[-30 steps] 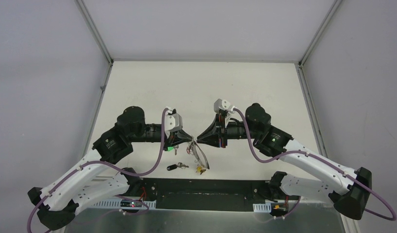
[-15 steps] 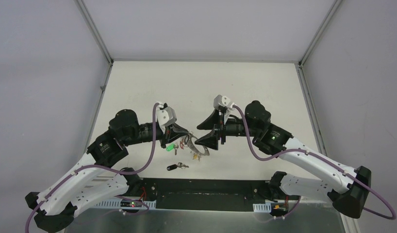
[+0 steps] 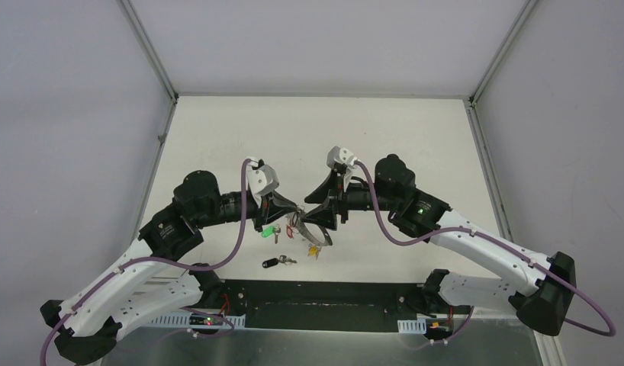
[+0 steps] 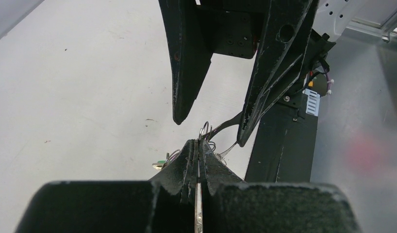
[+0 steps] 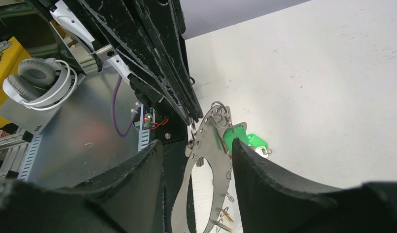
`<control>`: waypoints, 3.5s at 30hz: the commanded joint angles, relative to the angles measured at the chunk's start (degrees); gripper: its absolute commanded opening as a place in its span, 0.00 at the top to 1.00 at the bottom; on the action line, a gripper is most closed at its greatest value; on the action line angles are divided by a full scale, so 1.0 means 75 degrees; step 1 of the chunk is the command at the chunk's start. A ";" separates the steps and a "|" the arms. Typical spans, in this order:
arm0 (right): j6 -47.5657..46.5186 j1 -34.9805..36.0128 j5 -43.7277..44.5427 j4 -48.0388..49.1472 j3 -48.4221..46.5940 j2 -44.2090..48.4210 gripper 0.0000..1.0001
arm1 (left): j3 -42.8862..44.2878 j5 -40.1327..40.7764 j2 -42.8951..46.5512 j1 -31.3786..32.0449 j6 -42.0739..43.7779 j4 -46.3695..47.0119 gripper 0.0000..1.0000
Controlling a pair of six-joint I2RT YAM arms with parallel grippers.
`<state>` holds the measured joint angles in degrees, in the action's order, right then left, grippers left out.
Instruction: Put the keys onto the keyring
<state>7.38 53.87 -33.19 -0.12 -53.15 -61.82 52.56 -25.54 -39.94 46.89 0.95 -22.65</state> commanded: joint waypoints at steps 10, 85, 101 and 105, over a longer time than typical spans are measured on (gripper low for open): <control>0.0059 -0.0014 0.0237 0.0474 -0.0391 -0.0212 0.74 | 0.0069 -0.0107 0.0017 0.0050 -0.0105 0.0700 1.00; -0.2547 -0.0280 -0.0254 -0.1473 0.1674 0.2514 1.00 | -0.0746 0.2495 -0.2042 -0.0932 -0.7859 -0.2948 0.14; -0.1020 -0.0279 0.1619 -0.1515 0.2445 0.3892 1.00 | -0.0514 0.1864 -0.4454 -0.0921 -0.4948 -0.3653 0.60; -0.1007 -0.0280 0.1613 -0.1586 0.2406 0.3830 1.00 | -0.0185 0.1748 -0.4865 -0.0779 -0.4018 -0.3659 0.57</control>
<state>-2.22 51.83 -22.68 -15.35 -34.63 -33.32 46.98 -10.79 -74.70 40.42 -38.76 -49.76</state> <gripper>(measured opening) 0.016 0.416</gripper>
